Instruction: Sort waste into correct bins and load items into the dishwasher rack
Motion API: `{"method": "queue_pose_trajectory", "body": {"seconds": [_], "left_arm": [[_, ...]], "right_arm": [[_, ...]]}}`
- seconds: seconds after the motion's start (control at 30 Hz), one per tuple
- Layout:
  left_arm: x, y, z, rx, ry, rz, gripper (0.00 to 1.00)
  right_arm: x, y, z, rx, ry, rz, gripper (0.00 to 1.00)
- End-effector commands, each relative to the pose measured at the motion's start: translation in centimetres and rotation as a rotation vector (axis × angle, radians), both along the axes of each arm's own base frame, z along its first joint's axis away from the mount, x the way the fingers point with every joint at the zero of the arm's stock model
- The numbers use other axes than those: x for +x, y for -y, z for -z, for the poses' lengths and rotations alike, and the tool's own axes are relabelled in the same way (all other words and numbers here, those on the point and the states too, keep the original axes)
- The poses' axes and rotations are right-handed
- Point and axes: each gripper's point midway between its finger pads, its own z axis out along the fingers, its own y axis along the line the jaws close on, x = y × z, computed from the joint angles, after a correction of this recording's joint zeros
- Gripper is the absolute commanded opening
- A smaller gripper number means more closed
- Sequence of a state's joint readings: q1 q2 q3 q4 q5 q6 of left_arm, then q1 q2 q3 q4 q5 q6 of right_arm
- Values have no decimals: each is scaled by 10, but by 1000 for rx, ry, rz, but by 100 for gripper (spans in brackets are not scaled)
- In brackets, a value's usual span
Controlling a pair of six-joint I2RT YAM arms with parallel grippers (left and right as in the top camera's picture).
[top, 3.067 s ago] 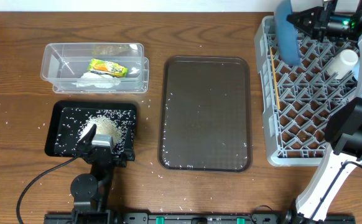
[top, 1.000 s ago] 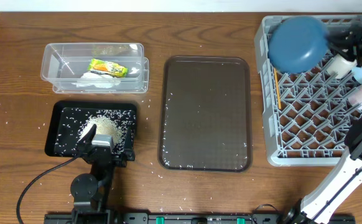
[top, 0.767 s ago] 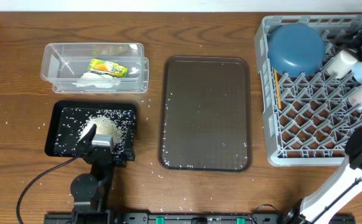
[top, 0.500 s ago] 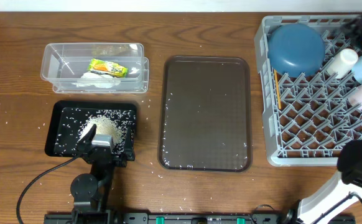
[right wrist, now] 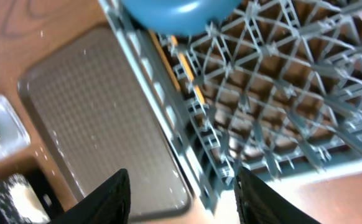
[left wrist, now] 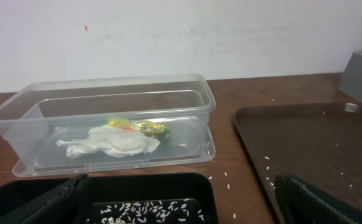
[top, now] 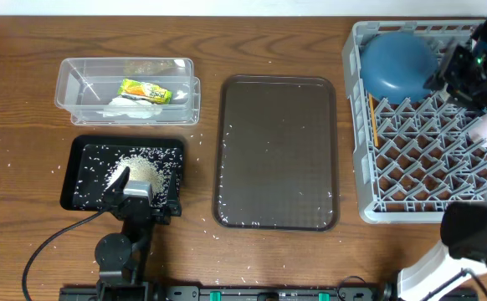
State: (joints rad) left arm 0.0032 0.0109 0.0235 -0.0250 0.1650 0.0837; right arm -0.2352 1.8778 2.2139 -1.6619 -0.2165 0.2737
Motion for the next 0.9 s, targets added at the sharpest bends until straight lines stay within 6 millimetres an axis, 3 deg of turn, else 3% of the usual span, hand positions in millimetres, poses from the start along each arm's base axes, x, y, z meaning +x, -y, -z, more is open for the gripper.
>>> {"method": "queue_pose_trajectory", "body": {"seconds": [0.0, 0.17, 0.37, 0.4, 0.5, 0.67, 0.87], "left_arm": [[-1, 1, 15, 12, -41, 7, 95], [-1, 1, 15, 12, -41, 7, 95], [-1, 1, 15, 12, -41, 7, 95], [-1, 1, 15, 12, -41, 7, 95], [-1, 1, 15, 12, -41, 7, 95], [-1, 1, 15, 12, -41, 7, 95], [-1, 1, 15, 12, -41, 7, 95]], "right_arm": [[-32, -10, -28, -61, 53, -85, 51], [-80, -27, -33, -101, 66, -131, 52], [-139, -51, 1, -124, 94, -189, 57], [-146, -54, 7, -121, 104, -186, 99], [-157, -58, 29, -97, 147, -106, 99], [-166, -58, 62, 11, 142, 183, 99], [-192, -62, 96, 29, 4, 219, 99]]}}
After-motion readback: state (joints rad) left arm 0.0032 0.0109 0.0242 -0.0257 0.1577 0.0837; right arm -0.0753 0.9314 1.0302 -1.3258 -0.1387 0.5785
